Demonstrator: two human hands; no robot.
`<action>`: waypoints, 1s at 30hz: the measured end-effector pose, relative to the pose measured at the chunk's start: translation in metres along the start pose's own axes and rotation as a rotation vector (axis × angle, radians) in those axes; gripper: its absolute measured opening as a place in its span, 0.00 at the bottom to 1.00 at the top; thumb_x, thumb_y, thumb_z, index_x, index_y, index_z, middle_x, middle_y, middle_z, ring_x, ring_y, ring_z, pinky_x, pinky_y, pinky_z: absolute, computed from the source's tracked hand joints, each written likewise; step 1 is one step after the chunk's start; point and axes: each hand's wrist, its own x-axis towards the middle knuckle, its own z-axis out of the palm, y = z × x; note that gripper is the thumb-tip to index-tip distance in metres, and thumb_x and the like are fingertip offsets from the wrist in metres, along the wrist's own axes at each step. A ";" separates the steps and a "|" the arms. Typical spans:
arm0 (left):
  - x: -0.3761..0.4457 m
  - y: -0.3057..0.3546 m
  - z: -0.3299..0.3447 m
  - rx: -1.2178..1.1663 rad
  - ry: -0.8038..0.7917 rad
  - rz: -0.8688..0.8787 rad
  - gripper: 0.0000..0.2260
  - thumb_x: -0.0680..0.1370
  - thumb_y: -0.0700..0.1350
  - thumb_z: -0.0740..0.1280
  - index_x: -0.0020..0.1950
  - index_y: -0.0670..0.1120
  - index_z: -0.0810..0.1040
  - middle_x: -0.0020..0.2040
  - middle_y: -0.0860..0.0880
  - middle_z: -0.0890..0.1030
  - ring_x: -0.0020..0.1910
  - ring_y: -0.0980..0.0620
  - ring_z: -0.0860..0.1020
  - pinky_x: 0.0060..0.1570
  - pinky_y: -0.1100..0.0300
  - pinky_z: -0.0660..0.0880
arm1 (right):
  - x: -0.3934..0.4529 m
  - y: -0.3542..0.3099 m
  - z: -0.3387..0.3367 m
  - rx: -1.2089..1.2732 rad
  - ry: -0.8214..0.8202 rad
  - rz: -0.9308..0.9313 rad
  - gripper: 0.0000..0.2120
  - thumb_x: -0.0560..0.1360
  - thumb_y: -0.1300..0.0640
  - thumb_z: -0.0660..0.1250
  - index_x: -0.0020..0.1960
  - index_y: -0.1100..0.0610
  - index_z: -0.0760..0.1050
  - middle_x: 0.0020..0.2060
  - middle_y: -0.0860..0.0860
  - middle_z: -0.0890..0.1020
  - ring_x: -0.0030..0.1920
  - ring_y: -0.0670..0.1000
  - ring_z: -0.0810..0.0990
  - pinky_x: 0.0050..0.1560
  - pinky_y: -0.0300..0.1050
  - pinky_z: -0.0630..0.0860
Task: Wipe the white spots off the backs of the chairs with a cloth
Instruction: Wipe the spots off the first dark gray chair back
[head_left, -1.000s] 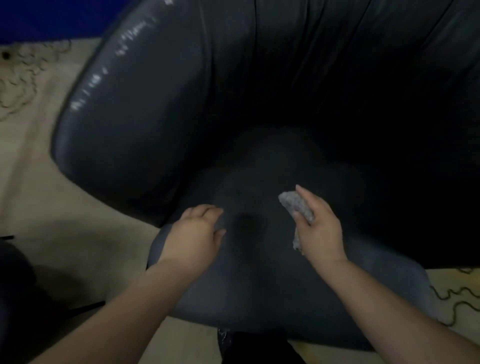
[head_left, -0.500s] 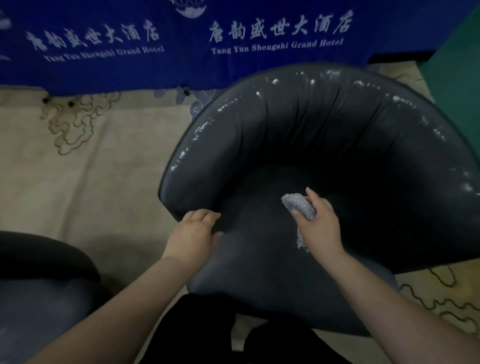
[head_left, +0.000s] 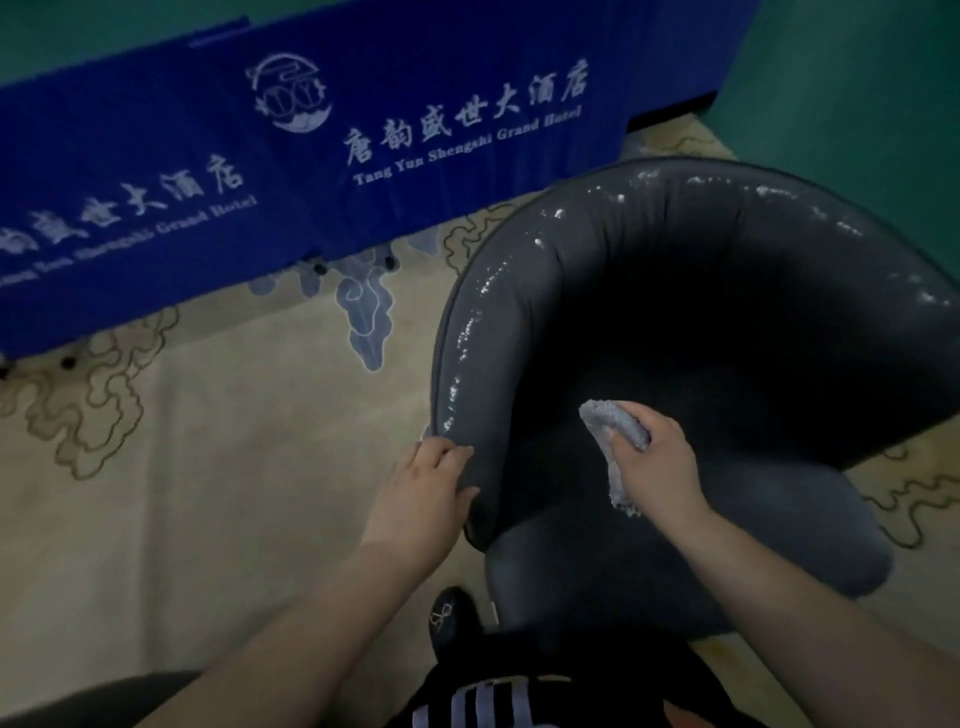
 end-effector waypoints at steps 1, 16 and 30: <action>0.000 -0.011 -0.004 0.001 -0.013 0.021 0.21 0.78 0.52 0.64 0.71 0.50 0.69 0.65 0.50 0.70 0.65 0.48 0.67 0.66 0.54 0.66 | -0.008 -0.005 0.008 0.016 0.026 0.011 0.13 0.77 0.53 0.63 0.61 0.46 0.76 0.57 0.52 0.78 0.53 0.50 0.79 0.58 0.53 0.77; 0.010 -0.062 -0.022 -0.099 0.011 0.027 0.25 0.78 0.51 0.65 0.74 0.49 0.64 0.71 0.49 0.65 0.70 0.48 0.62 0.69 0.59 0.59 | -0.058 -0.031 0.056 0.198 0.095 0.009 0.10 0.78 0.54 0.64 0.54 0.40 0.72 0.44 0.38 0.79 0.45 0.31 0.76 0.38 0.23 0.70; 0.122 -0.128 -0.048 -0.140 -0.186 0.288 0.29 0.77 0.51 0.67 0.75 0.52 0.61 0.73 0.49 0.63 0.70 0.50 0.65 0.65 0.63 0.61 | -0.032 -0.067 0.142 0.281 0.371 0.233 0.09 0.75 0.56 0.65 0.46 0.42 0.72 0.43 0.43 0.79 0.42 0.39 0.77 0.37 0.30 0.72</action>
